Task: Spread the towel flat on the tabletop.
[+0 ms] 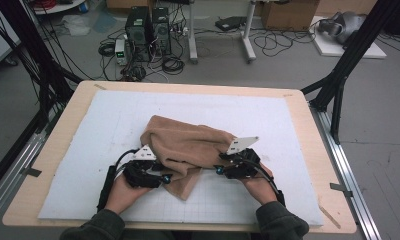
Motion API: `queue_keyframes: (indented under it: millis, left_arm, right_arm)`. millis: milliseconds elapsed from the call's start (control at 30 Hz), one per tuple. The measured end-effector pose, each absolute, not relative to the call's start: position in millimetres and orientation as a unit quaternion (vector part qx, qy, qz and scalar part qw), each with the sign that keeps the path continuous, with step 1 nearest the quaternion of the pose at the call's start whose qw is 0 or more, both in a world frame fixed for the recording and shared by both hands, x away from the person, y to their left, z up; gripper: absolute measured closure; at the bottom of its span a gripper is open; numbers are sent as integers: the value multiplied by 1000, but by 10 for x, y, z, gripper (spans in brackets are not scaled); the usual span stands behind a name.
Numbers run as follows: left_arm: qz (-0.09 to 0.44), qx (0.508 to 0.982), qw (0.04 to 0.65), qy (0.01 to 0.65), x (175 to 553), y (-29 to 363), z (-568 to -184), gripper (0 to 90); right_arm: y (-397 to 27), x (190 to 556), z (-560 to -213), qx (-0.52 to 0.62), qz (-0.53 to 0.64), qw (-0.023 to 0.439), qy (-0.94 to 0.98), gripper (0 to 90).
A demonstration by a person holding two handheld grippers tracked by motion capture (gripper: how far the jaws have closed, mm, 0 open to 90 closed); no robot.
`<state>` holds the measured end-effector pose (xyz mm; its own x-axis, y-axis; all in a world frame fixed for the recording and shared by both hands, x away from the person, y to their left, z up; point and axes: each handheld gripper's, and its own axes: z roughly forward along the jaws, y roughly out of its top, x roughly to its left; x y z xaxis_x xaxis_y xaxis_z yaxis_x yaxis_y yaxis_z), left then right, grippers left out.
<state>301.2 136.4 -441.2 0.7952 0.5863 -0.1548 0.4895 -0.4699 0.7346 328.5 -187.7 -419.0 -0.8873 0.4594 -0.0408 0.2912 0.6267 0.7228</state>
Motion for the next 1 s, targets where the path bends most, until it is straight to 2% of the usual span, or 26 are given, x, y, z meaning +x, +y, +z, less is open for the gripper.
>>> queue_keyframes:
  millis: [67,100,167,233,300,567,733,1000]
  left_arm:
    - [73,854,409,312,3017,1325,-4425,545]
    - [82,855,406,312,3025,1314,-4428,611]
    - [98,856,401,310,3033,1301,-4430,740]
    - [91,855,405,312,3045,1310,-4434,836]
    - [91,855,404,311,3042,1311,-4429,870]
    - [100,854,410,302,2917,1454,-4292,881]
    - [116,845,422,306,2817,1628,-4090,882]
    - [141,834,440,302,2703,1892,-3731,883]
  right_arm:
    - [-1817,3308,-4254,207,365,118,900,542]
    - [-1790,3317,-4281,205,359,124,902,570]
    - [-1760,3338,-4318,209,355,130,902,660]
    - [-1758,3361,-4330,213,358,130,900,775]
    - [-1779,3378,-4323,215,363,122,898,835]
    - [-1903,3278,-4159,211,385,100,893,837]
    - [-2008,3156,-3951,210,417,86,880,837]
    - [-2010,2947,-3542,175,425,93,883,837]
